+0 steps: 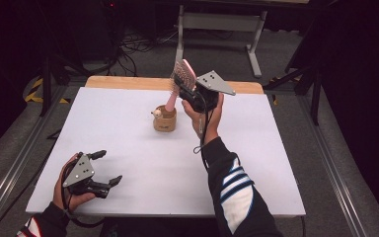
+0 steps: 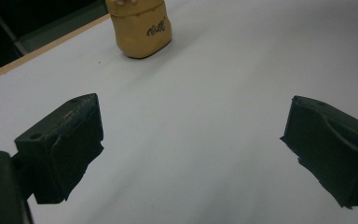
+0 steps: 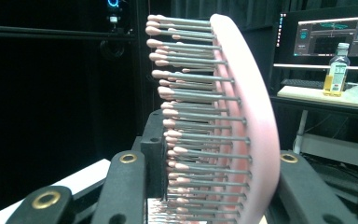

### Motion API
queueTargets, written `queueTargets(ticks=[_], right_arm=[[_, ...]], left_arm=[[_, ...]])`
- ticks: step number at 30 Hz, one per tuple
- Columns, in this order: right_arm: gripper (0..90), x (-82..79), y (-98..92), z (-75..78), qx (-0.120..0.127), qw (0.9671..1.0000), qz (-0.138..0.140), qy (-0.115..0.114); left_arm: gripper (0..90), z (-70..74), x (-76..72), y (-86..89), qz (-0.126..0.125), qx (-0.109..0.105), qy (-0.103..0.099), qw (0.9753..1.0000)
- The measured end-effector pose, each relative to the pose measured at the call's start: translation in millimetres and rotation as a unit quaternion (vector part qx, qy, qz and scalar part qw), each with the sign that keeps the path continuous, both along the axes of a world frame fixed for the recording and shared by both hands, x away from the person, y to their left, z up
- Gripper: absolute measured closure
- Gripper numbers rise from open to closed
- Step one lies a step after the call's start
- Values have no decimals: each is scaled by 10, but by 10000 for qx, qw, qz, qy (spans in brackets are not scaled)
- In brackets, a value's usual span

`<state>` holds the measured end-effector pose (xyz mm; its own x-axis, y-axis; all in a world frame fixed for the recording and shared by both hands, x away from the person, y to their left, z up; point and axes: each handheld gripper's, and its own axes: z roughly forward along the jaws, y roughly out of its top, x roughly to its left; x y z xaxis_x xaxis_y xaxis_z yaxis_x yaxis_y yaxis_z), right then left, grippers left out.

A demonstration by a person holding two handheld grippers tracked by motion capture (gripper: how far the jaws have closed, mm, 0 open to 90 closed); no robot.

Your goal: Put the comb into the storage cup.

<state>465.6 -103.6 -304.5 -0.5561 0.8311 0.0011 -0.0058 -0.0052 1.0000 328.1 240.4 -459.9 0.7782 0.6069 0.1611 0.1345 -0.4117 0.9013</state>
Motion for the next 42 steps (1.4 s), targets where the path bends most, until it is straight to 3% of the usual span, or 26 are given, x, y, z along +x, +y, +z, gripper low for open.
queueTargets(ticks=[7, 8, 9, 30, 42], right_arm=[[630, 60, 64, -86, -17, 9999, -35, 109], [630, 79, 55, -107, -228, 9997, -100, 61], [630, 85, 67, -121, -249, 9996, -115, 90], [630, 155, 150, -318, -242, 9988, -233, 351], [629, 163, 202, -463, -224, 9981, -139, 560]], left_arm=[[56, -4, 4, -5, -11, 21, -1, 10000], [56, -4, 4, -4, -12, 33, 2, 10000], [56, -4, 3, -5, -13, 29, 2, 10000], [56, -1, 0, -9, -37, 50, 0, 10000], [56, 0, 0, -12, -70, 69, 19, 10000]])
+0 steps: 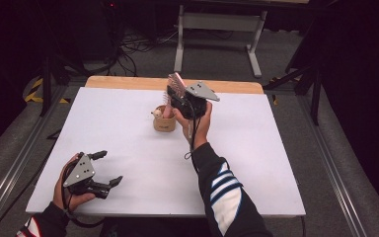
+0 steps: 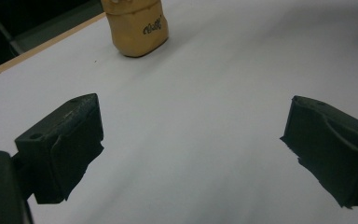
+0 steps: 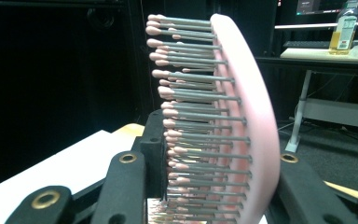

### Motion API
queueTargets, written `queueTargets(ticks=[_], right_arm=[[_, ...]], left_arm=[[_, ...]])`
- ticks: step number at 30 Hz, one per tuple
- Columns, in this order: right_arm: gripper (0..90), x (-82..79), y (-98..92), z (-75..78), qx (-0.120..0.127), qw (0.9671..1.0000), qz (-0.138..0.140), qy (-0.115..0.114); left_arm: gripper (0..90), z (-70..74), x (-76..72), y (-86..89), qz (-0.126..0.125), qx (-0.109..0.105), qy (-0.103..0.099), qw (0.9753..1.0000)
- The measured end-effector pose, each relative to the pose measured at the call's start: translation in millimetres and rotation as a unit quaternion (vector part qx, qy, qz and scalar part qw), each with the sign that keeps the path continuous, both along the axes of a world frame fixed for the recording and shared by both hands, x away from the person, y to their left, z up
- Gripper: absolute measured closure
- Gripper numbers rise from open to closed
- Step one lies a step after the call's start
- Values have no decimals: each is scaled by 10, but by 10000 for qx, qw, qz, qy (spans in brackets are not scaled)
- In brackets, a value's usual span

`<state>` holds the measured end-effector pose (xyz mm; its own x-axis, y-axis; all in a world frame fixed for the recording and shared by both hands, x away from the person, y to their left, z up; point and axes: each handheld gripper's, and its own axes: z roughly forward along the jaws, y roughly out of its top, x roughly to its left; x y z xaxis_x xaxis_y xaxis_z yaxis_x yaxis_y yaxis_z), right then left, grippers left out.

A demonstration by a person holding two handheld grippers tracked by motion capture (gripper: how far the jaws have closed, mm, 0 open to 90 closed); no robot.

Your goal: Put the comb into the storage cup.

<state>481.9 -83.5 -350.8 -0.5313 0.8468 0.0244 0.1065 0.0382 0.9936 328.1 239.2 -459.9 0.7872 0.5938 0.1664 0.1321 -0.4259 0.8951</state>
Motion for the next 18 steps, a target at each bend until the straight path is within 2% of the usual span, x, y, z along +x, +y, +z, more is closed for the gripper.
queueTargets(ticks=[18], right_arm=[[627, 1, 59, -145, -106, 9998, 68, 169]], left_arm=[[56, 2, -3, -7, -21, 28, -9, 10000]])
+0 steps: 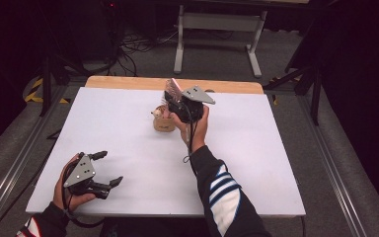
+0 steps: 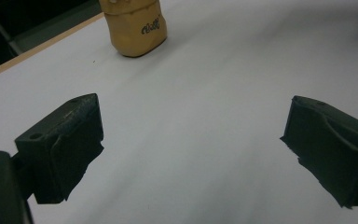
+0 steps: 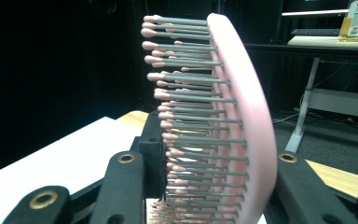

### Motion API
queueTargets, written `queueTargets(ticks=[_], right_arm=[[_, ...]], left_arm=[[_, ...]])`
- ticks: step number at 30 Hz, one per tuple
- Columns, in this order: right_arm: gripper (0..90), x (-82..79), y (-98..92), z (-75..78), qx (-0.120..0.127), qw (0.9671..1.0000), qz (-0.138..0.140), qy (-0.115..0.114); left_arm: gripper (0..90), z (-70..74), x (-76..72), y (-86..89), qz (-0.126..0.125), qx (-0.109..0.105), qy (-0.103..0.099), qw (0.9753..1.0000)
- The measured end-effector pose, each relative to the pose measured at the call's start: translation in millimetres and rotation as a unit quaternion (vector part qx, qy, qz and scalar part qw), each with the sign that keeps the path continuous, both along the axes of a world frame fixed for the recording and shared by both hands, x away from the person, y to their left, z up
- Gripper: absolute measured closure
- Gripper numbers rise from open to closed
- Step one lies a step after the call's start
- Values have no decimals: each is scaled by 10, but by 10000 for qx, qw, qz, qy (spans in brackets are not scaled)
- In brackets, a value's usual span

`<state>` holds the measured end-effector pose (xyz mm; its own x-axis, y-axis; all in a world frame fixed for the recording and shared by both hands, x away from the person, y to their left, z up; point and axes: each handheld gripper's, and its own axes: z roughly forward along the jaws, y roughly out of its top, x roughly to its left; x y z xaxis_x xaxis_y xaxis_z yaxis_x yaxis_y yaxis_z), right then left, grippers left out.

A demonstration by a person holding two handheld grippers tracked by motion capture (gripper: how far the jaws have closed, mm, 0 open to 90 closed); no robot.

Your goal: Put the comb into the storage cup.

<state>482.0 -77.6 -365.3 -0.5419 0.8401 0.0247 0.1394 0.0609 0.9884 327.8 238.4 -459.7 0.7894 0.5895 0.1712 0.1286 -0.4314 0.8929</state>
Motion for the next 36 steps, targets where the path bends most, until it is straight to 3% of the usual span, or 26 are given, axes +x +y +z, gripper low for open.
queueTargets(ticks=[26, 36], right_arm=[[613, -11, -29, -145, 72, 9999, -18, 126], [595, -50, -111, -242, 155, 9994, -181, 240]], left_arm=[[57, 8, -7, -4, -6, 18, -13, 10000], [57, 3, -8, -15, 8, 45, -6, 10000]])
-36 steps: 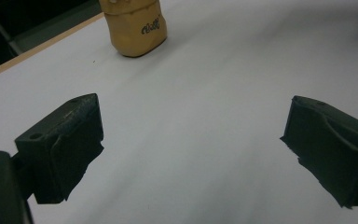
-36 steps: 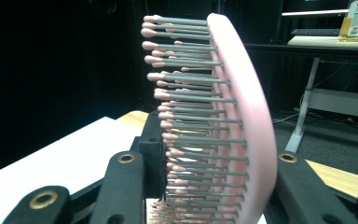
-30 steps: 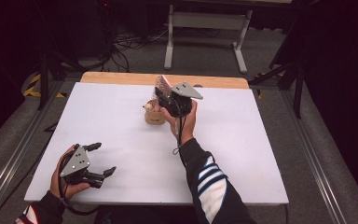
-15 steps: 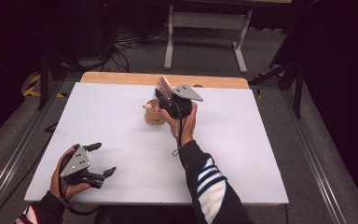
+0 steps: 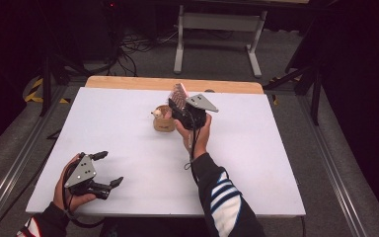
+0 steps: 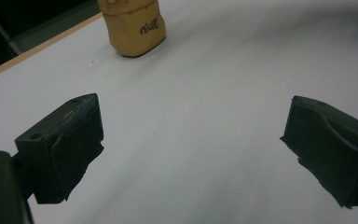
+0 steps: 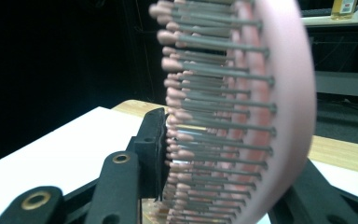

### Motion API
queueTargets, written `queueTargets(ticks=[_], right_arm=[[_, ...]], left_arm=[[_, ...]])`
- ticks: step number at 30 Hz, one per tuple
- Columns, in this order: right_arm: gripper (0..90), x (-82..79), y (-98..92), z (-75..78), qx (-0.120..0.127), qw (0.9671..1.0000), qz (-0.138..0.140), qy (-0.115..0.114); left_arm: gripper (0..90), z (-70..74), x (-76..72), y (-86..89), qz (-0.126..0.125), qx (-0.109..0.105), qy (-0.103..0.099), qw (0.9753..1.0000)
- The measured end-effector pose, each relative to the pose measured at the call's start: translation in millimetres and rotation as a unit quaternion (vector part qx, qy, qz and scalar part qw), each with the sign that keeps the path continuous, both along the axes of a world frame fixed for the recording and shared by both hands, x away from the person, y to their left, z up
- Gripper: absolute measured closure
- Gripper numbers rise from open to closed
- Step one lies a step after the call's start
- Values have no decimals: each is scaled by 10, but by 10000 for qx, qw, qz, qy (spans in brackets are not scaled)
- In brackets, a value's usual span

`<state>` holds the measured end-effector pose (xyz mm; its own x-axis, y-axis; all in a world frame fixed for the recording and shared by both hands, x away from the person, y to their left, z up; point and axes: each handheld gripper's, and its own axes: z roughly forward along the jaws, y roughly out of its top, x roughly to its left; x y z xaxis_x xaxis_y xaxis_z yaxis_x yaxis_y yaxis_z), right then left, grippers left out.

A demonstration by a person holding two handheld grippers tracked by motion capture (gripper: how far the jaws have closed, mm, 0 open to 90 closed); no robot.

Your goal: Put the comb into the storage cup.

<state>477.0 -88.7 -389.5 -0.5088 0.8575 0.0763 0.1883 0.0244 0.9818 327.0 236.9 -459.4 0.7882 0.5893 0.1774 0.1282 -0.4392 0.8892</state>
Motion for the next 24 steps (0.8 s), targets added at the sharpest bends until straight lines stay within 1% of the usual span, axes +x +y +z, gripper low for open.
queueTargets(ticks=[1, 5, 11, 14, 17, 19, 22, 23, 24], right_arm=[[584, -8, -22, -25, 0, 10000, -13, 16], [580, -16, -49, -45, 71, 10000, -32, 51], [542, -34, -91, -112, 11, 9999, -75, 104], [534, -46, -110, -140, -1, 9998, -166, 121], [528, -40, -120, -154, -4, 9998, -136, 141], [524, -31, -133, -177, -25, 9997, -154, 202], [520, -24, -139, -198, -62, 9996, -174, 229], [520, -24, -139, -198, -62, 9996, -174, 229], [517, -21, -154, -216, -8, 9995, -191, 268]], left_arm=[[57, -1, 1, -3, -16, 7, 3, 10000], [57, -7, 0, -15, -2, 36, 15, 10000], [59, -11, 1, -18, 14, 55, 24, 10000], [60, -15, 5, -22, 13, 75, 29, 10000], [60, -20, 11, -26, 12, 88, 45, 10000], [60, -23, 18, -28, -1, 93, 57, 9999], [61, -26, 16, -32, -3, 114, 57, 9999], [61, -26, 16, -32, -3, 114, 57, 9999], [61, -26, 14, -34, 0, 117, 58, 9999]])
